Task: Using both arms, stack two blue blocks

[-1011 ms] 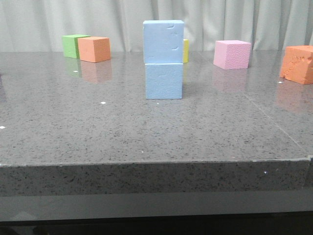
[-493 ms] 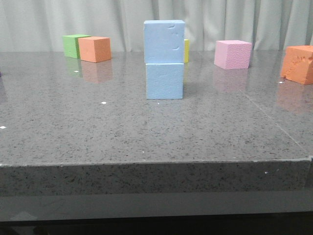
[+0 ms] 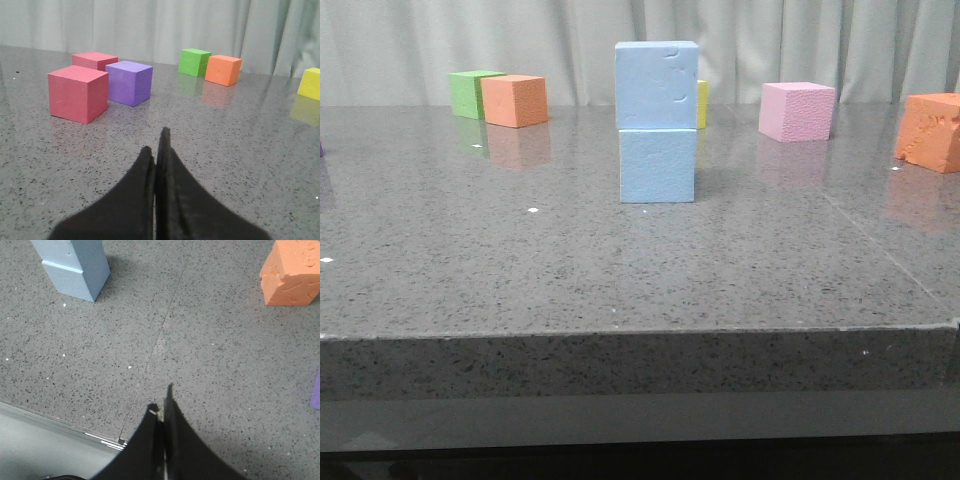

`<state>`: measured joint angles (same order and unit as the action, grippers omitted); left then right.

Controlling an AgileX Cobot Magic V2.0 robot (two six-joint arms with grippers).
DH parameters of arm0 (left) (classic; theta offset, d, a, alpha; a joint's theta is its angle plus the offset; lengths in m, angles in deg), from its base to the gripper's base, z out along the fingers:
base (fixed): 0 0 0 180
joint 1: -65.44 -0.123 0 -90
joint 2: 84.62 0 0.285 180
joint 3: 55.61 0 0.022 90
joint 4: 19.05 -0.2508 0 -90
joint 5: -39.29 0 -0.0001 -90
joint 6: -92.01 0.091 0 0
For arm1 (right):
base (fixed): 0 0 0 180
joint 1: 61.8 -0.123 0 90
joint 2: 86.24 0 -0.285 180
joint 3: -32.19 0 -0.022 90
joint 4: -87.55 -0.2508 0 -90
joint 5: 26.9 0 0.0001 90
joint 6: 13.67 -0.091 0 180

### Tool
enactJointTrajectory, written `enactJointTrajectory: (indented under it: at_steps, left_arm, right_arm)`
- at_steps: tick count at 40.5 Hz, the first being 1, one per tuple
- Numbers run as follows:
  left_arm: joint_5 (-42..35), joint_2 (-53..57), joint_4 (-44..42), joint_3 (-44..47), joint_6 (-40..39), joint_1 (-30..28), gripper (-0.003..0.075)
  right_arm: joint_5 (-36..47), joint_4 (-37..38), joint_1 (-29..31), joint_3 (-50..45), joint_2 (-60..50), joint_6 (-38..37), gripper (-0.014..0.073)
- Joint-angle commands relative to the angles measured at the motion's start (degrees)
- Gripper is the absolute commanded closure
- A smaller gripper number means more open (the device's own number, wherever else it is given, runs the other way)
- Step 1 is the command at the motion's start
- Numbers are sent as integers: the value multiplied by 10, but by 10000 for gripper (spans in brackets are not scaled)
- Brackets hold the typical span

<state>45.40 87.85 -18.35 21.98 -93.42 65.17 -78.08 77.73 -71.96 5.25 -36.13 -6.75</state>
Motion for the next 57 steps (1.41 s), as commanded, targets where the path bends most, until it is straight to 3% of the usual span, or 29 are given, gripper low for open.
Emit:
enactJointTrajectory:
  at_steps: [1,25,31,45,54,57]
  left_arm:
    - [-42,11,0,1,-3,0,741]
    - [-42,11,0,1,-3,0,741]
    - [-42,11,0,1,-3,0,741]
    - [-42,11,0,1,-3,0,741]
    - [-42,11,0,1,-3,0,741]
    - [-42,11,0,1,-3,0,741]
  right_arm:
    - [34,2,5,14,-3,0,662]
    - [46,13,10,-2,-36,10,662]
    - [136,42,44,-89,-115,13,662]
    - [478,42,87,-394,-336,13,662]
    - [553,38,119,-516,-442,12,662]
    - [536,38,121,-513,-438,12,662]
